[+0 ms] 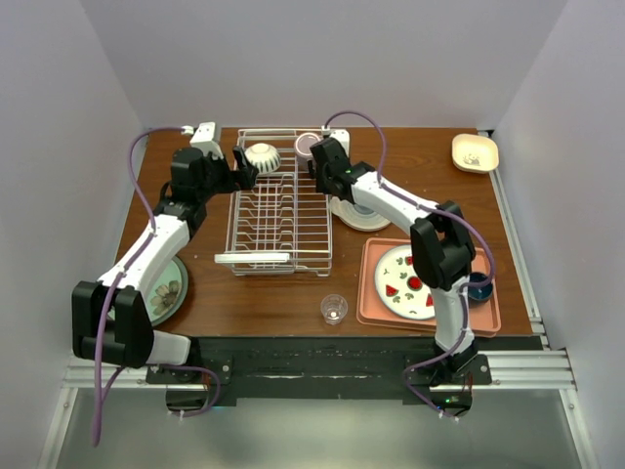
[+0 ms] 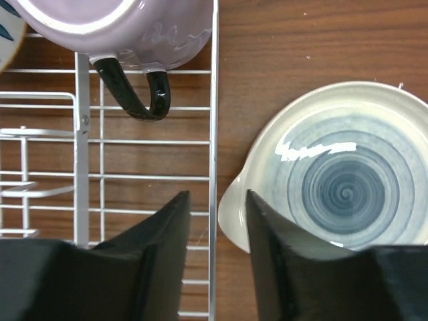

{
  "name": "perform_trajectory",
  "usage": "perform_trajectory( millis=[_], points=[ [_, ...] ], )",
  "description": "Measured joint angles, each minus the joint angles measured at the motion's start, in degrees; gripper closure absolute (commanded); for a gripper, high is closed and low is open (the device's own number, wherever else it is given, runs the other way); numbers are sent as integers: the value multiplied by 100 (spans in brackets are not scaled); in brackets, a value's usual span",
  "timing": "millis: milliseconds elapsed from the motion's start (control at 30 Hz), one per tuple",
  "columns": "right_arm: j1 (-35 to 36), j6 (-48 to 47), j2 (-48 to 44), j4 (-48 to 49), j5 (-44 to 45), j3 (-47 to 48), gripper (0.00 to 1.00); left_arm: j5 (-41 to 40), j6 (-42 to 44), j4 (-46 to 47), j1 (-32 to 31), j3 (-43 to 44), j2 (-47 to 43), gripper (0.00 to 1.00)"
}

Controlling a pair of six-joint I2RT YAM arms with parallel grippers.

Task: Load the mixed dishes into the dish rack
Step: Place the cup upside down on the dish rack

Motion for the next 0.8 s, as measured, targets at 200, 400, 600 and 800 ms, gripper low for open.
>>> perform_trajectory(
  millis=[200,400,600,800],
  points=[
    [26,9,-769,-24,0,-243,32,-26,0,-92,0,0,-203,0],
    [24,33,-2437,66,44,-1235,22,-164,-7,-168,0,-7,-621,0],
    [24,46,-4236,13,-11,-3108,21,-426,-205,2,0,-516,-1462,0],
    [20,-63,-5235,-199,-990,-4708,26,-518,-317,114,0,-688,-2020,0]
  ],
)
